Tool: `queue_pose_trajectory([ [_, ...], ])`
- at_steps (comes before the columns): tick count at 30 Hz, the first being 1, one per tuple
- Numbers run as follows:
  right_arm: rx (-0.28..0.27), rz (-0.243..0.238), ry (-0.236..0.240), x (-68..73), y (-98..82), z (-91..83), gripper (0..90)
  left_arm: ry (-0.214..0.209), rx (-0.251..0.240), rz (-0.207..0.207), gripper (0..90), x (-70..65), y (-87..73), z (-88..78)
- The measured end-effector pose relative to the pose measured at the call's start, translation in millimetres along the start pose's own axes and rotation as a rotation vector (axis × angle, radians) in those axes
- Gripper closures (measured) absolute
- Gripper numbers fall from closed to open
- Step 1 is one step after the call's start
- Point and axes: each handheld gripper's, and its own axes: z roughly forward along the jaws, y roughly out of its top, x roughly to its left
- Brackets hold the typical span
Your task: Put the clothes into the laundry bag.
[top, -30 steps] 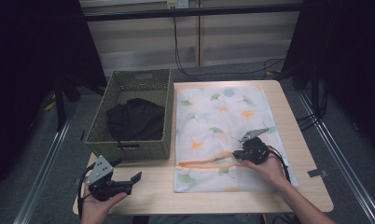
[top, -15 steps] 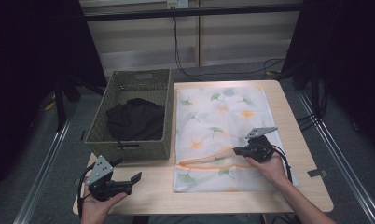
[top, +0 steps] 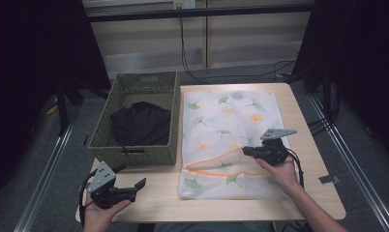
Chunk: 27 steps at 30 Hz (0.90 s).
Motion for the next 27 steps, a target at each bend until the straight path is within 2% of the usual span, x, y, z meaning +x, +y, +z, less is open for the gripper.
queue_pose_trajectory([
  [1,-0.026,0.012,0.006,-0.2,3.2,-2.6,89.8,-0.002,-0.002,0.0,11.1,0.0,0.0,0.0],
  [7,-0.078,0.024,0.014,-0.6,12.3,-6.8,89.9,0.005,-0.004,0.002,11.2,-0.6,0.7,0.2],
  [9,-0.086,0.026,0.013,-0.2,15.1,-6.8,89.9,0.013,-0.01,-0.011,11.1,-0.9,0.6,-0.1],
  [17,-0.109,0.025,0.008,0.9,27.9,-9.4,90.0,0.009,-0.013,-0.014,11.1,0.0,0.6,-0.5],
  [18,-0.125,0.015,0.007,0.7,34.2,-10.8,89.9,0.008,-0.011,-0.007,11.1,0.1,0.7,-0.6],
  [21,-0.129,-0.003,0.016,1.0,39.0,-11.9,89.9,0.016,-0.011,0.0,11.2,0.0,1.0,-1.0],
  [27,-0.185,0.007,0.016,0.1,51.0,-18.4,90.0,0.011,-0.007,-0.011,11.8,0.1,1.1,-0.9],
])
